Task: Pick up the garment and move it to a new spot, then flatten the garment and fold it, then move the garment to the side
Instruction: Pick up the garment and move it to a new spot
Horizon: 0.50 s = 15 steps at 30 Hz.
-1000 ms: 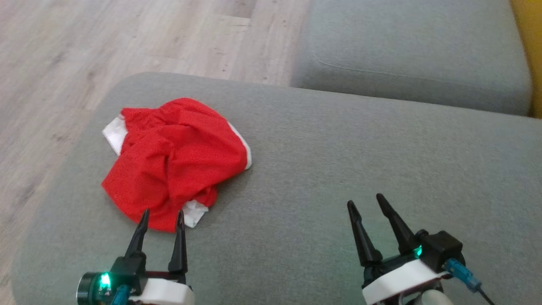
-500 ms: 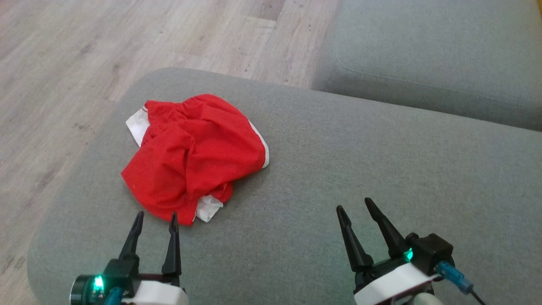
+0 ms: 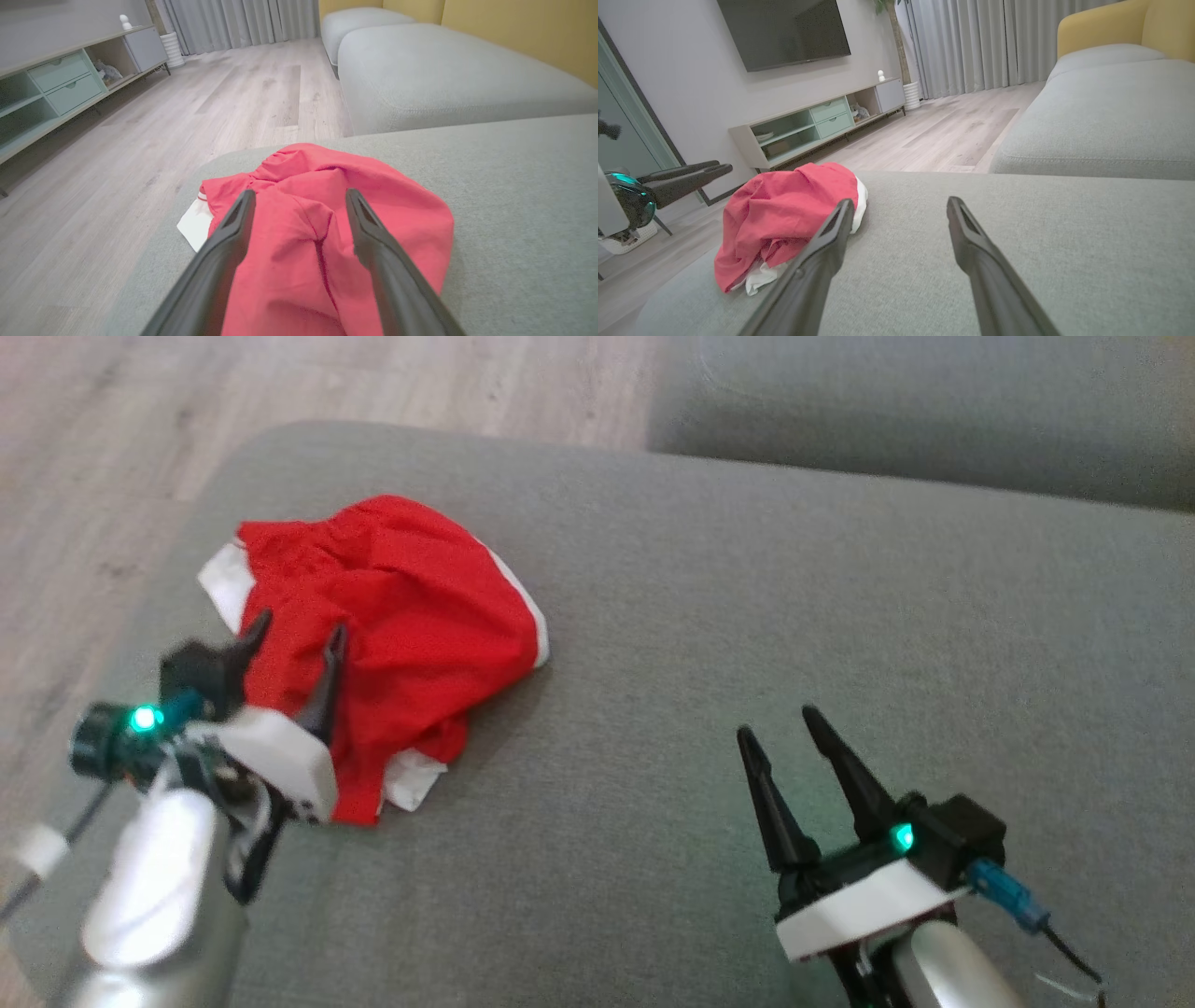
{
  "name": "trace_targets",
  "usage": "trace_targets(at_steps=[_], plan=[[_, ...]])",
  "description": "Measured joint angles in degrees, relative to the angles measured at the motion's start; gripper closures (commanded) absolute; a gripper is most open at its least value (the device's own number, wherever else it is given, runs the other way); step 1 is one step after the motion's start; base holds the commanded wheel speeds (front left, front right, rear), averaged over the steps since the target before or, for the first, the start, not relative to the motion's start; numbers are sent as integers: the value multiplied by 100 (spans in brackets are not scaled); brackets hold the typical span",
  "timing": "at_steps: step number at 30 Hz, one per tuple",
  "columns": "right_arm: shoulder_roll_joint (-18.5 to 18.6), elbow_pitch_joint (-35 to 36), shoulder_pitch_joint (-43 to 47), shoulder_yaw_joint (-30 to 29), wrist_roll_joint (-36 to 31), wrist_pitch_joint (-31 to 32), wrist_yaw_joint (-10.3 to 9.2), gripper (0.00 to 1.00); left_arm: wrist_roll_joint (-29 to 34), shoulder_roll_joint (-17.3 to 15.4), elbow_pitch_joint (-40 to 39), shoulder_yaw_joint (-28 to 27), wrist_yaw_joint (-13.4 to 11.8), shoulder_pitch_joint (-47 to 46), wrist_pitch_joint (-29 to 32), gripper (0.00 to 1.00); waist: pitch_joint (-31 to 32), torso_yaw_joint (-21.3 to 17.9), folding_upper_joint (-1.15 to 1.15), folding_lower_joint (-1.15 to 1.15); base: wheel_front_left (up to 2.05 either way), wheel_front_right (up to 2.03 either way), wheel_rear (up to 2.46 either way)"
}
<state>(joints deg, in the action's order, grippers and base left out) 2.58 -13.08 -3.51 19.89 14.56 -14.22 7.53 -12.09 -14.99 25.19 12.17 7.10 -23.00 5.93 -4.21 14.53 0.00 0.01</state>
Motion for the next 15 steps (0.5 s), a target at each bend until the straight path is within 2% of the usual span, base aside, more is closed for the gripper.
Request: trace_targets(at_steps=[8, 12, 15], plan=[[12, 79, -311, 153, -86, -2, 0, 0, -693, -550, 673, 411, 48, -714, 773, 0, -413, -451, 0, 0, 0, 0, 0], [18, 144, -404, 152, -85, -9, 0, 0, -1021, -666, 1089, 550, 48, -858, 1150, 0, -558, -645, 0, 0, 0, 0, 0], [21, 151, -420, 153, -85, -10, 0, 0, -1126, -727, 1323, 639, 48, -870, 1163, 0, -611, -737, 0, 0, 0, 0, 0]])
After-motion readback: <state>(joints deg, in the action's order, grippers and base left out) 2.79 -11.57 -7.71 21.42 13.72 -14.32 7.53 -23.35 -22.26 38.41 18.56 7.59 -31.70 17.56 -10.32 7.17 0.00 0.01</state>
